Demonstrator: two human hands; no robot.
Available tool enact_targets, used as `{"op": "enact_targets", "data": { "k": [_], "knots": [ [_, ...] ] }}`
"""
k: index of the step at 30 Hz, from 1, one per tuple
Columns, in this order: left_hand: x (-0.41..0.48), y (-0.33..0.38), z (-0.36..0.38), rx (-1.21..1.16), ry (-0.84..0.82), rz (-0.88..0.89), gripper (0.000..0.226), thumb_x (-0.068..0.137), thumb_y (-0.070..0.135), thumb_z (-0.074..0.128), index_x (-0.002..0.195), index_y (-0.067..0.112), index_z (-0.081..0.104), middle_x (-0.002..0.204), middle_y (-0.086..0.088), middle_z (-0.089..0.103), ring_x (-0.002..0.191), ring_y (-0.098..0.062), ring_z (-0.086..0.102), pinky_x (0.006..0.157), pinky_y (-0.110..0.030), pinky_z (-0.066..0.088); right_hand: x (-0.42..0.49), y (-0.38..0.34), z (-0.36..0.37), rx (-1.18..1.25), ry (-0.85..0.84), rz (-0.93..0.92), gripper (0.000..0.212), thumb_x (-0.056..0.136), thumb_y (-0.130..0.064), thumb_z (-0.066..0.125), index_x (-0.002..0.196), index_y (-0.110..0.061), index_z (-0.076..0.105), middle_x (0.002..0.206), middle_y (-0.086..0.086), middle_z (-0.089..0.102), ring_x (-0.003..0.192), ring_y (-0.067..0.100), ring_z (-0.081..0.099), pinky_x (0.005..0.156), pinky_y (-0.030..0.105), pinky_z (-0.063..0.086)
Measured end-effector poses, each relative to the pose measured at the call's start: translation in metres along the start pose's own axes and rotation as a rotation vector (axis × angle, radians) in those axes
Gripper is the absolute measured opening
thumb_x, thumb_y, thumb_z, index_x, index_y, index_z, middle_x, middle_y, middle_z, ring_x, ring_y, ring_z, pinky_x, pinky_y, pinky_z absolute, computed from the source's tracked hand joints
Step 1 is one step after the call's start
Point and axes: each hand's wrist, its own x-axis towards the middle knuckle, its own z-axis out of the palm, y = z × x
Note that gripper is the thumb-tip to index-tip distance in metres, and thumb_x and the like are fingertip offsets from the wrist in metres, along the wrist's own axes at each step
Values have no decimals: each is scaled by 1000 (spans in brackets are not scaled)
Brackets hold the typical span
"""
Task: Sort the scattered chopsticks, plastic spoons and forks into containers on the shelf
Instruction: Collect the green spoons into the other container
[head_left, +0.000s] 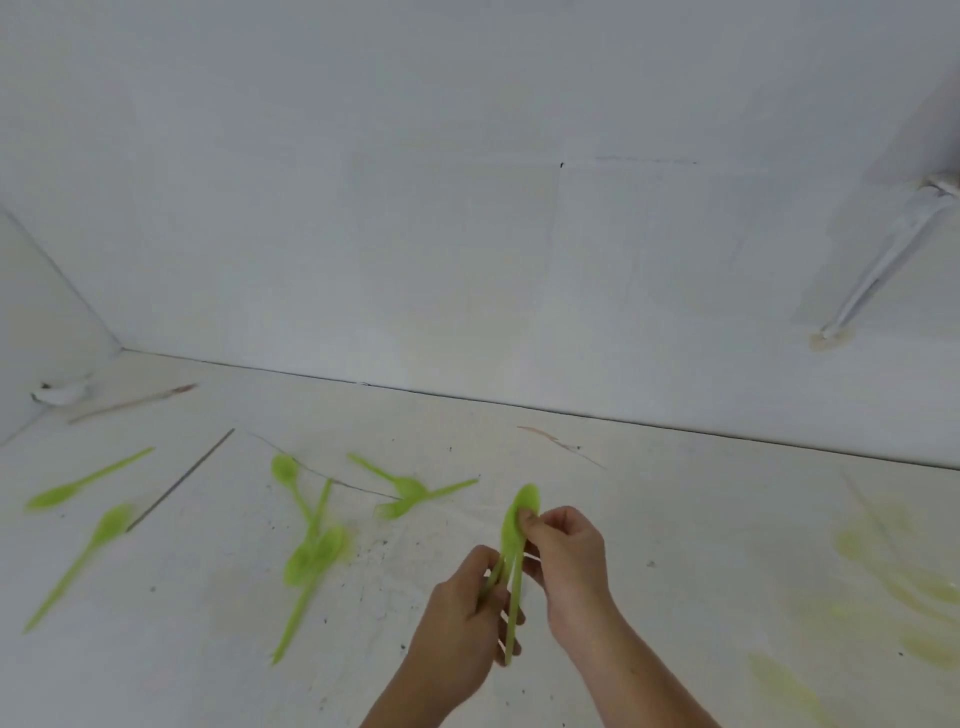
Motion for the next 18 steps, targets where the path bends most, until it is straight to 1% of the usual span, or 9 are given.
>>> {"op": "enact_targets", "data": {
  "k": [3, 5, 7, 9, 11, 13, 15, 17, 18],
  "knots": [
    [-9, -18, -32, -43, 8, -21, 23, 104, 1, 42, 107, 15, 60, 84, -12, 73, 62, -32, 70, 54, -39, 55, -7, 18, 36, -17, -9, 11, 4, 92, -4, 72, 93, -6, 69, 80, 16, 72, 71, 29, 68, 69, 44, 60],
    [-12, -35, -61, -40, 28, -39, 23, 105, 6, 44, 108, 20, 62, 90, -6, 74, 70, -28, 74, 59, -38, 58, -9, 32, 62, -63, -12, 12, 4, 92, -4, 72, 90, -5, 74, 81, 15, 75, 72, 27, 69, 71, 45, 59],
    [-11, -58, -97, 72, 100, 14, 28, 102, 9, 46, 102, 32, 61, 89, 4, 73, 73, -15, 72, 65, -34, 59, -12, 44, 90, -105, 25, 3, 4, 91, -3, 72, 88, -5, 75, 83, 14, 77, 73, 25, 72, 68, 41, 56],
    [-7, -78, -139, 165, 164, 27, 34, 96, 4, 43, 97, 36, 57, 83, 5, 70, 68, -12, 67, 67, -38, 59, -16, 59, 123, -124, 82, 5, 2, 91, -3, 72, 89, -4, 73, 84, 15, 77, 71, 24, 72, 64, 38, 54],
    [-4, -92, -176, 185, 163, -2, 38, 94, -1, 41, 99, 33, 56, 79, 1, 69, 63, -15, 66, 68, -43, 58, -23, 75, 156, -116, 105, 35, 2, 92, -3, 71, 90, -3, 72, 83, 14, 76, 67, 22, 71, 62, 37, 55],
    [-4, -101, -204, 226, 165, 30, 32, 99, 3, 45, 100, 33, 56, 74, -2, 66, 61, -13, 61, 64, -36, 53, -29, 91, 186, -119, 116, 68, 4, 93, -3, 69, 90, -3, 72, 85, 17, 76, 68, 24, 71, 62, 36, 56],
    [-7, -107, -227, 245, 229, 95, 20, 105, 14, 47, 102, 29, 60, 75, -1, 65, 71, -13, 59, 65, -28, 46, -32, 103, 211, -134, 145, 74, 4, 93, -3, 67, 91, -2, 70, 87, 20, 75, 67, 25, 72, 60, 37, 57],
    [-10, -109, -246, 211, 255, 133, 24, 109, 24, 45, 95, 22, 65, 78, 4, 66, 78, -8, 59, 70, -24, 44, -37, 110, 233, -155, 167, 60, 3, 93, -2, 67, 91, 0, 69, 83, 20, 73, 62, 23, 70, 59, 37, 59],
    [-11, -112, -253, 200, 241, 136, 28, 109, 26, 45, 91, 21, 66, 76, 7, 64, 76, -6, 58, 68, -23, 44, -41, 112, 242, -166, 166, 47, 3, 93, -1, 67, 91, 1, 68, 79, 18, 72, 59, 22, 69, 58, 37, 59]
  ]
}}
